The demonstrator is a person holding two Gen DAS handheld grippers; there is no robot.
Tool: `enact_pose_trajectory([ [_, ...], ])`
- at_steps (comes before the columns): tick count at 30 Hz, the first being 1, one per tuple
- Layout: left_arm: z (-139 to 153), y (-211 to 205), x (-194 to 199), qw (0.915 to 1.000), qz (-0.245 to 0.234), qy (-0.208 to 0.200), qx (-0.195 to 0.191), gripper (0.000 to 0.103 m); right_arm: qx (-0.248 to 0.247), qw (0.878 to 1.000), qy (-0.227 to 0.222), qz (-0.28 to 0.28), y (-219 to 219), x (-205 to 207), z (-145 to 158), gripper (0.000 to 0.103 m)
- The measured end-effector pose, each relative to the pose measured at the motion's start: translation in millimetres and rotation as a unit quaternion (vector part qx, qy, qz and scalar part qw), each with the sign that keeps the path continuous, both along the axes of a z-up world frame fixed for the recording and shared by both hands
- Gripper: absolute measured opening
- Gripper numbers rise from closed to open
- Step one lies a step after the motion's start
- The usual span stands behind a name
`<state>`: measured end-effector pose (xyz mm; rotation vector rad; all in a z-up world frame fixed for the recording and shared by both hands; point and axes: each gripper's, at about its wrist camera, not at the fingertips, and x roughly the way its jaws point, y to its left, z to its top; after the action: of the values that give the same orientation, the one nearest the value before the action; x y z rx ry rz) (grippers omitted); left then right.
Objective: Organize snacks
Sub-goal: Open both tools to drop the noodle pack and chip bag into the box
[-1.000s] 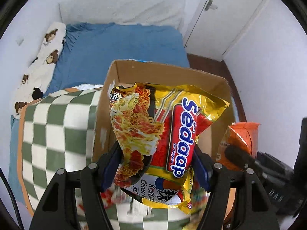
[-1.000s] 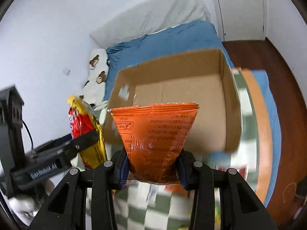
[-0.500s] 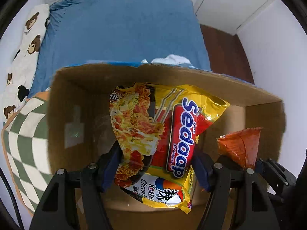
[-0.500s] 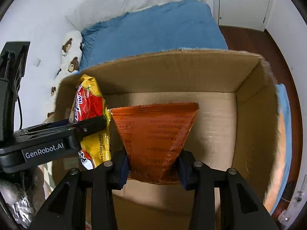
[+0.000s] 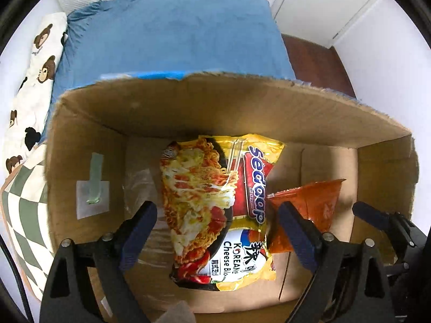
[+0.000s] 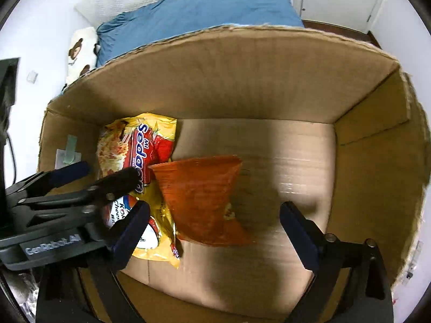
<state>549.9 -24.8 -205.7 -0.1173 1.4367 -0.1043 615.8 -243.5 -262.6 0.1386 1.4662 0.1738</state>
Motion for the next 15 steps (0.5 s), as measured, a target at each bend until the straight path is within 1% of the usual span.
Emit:
enact_pose_trajectory([
  [3, 17.2, 4.5, -17.1, 0.9997, 0.006, -0.025, 0.006, 0.092, -0.006, 1.0, -0.007, -0.001, 2.0, -8.5, 8.7, 0.099],
  [5, 31.8, 5.3, -32.2, 0.9987, 0.009, -0.047, 0.019, 0.092, -0.012, 1.0, -0.019, -0.001, 5.0, -20.2, 22.7, 0.099],
  [7, 47.2, 6.7, -47.7, 0.9973, 0.01, -0.068, 0.023, 0.092, -0.018, 0.999, -0.035, -0.005, 1.9, -29.8, 33.2, 0.099],
  [10, 72.4, 11.6, -72.8, 0.9942, 0.017, -0.101, 0.033, 0.092, -0.027, 0.998, -0.062, -0.013, -1.6, -51.2, 54.4, 0.099],
  [12, 91.9, 12.7, -97.4, 0.9911, 0.018, -0.126, 0.038, 0.092, -0.025, 0.996, -0.08, -0.02, -1.7, -67.9, 71.4, 0.099],
  [13, 96.4, 9.3, -94.6, 0.9903, 0.018, -0.132, 0.039, 0.092, -0.029, 0.995, -0.091, -0.02, -1.9, -75.2, 79.0, 0.099],
  [14, 107.0, 8.6, -109.3, 0.9883, 0.017, -0.146, 0.042, 0.092, -0.032, 0.994, -0.098, -0.021, 4.3, -77.9, 85.7, 0.099],
  [15, 112.3, 8.6, -109.8, 0.987, 0.018, -0.154, 0.043, 0.092, -0.033, 0.994, -0.106, -0.022, 6.5, -86.4, 93.4, 0.099],
])
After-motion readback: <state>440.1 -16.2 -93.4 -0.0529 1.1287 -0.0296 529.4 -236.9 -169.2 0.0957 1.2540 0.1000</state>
